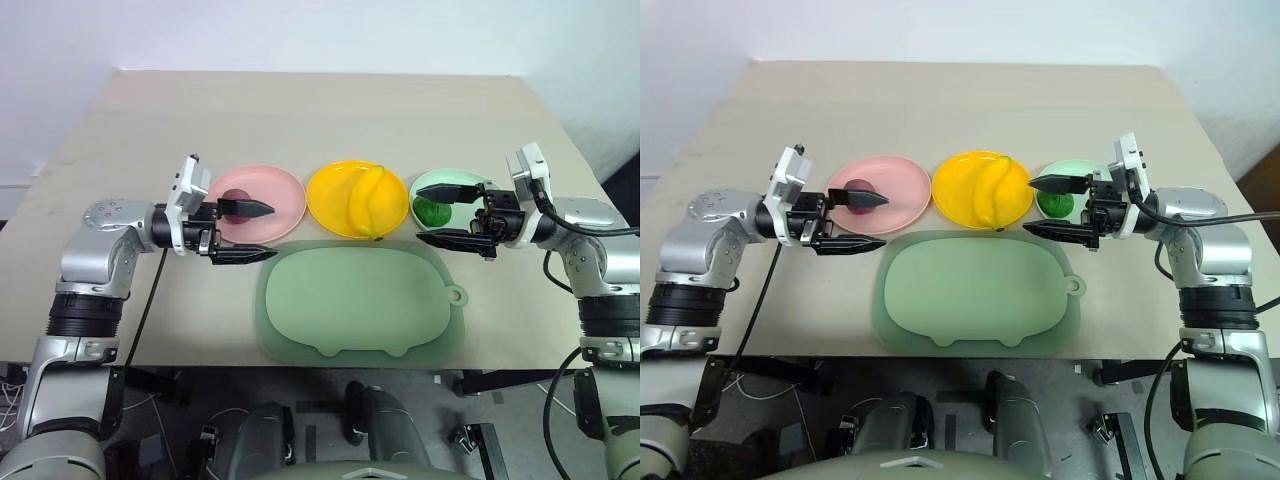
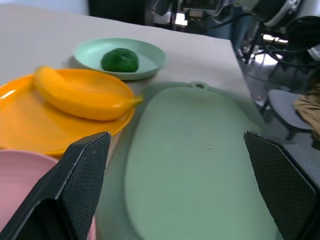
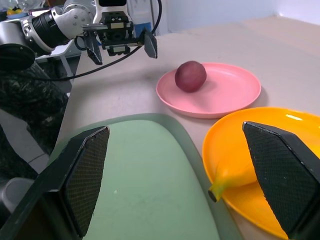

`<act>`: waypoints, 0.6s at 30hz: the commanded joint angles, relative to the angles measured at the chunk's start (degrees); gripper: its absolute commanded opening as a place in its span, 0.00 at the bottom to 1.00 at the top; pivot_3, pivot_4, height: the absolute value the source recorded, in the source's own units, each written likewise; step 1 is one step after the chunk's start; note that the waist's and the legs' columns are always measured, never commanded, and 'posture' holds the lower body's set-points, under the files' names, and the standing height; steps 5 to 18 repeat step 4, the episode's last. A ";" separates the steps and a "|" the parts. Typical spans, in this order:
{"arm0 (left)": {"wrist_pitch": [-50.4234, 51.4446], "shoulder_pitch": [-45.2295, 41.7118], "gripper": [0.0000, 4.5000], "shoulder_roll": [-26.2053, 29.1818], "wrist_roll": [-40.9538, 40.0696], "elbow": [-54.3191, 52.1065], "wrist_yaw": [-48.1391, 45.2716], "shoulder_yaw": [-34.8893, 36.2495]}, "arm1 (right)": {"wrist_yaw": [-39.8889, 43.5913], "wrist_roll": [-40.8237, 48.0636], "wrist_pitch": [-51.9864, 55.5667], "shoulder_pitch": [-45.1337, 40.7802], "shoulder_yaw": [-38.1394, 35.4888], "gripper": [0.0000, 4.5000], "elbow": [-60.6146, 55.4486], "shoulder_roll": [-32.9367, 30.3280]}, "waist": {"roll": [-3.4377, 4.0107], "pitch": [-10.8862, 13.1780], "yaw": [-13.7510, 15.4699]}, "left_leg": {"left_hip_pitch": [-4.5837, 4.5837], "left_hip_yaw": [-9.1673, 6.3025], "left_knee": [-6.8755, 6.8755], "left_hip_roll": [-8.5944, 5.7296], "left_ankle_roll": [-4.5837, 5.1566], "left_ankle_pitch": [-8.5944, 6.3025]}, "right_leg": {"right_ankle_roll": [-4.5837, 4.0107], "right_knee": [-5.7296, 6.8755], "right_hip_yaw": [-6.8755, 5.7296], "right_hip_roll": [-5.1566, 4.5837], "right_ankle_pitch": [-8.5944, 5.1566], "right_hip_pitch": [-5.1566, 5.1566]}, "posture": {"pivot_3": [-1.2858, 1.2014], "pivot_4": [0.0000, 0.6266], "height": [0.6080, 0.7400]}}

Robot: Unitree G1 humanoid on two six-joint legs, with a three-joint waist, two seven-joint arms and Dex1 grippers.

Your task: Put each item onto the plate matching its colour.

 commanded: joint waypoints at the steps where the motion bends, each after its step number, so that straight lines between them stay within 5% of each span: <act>1: -0.72 -0.70 0.99 1.25 -0.59 -1.45 -0.09 1.60 | -0.48 0.07 -1.02 -1.04 -0.69 1.00 -0.76 0.36 | 0.00 0.00 0.01 | 0.00 0.00 0.00 0.00 0.00 0.00 | 0.00 0.00 0.00 0.00 0.00 0.00 | 0.52 0.24 0.72; 18: -0.57 -0.60 0.99 1.09 -0.95 -1.67 0.29 1.81 | -0.68 -0.07 -0.78 -0.58 -0.73 1.00 -1.11 0.20 | 0.00 0.00 0.01 | 0.00 0.00 0.00 0.00 0.00 0.00 | 0.00 0.00 0.00 0.00 0.00 0.00 | 0.52 0.24 0.72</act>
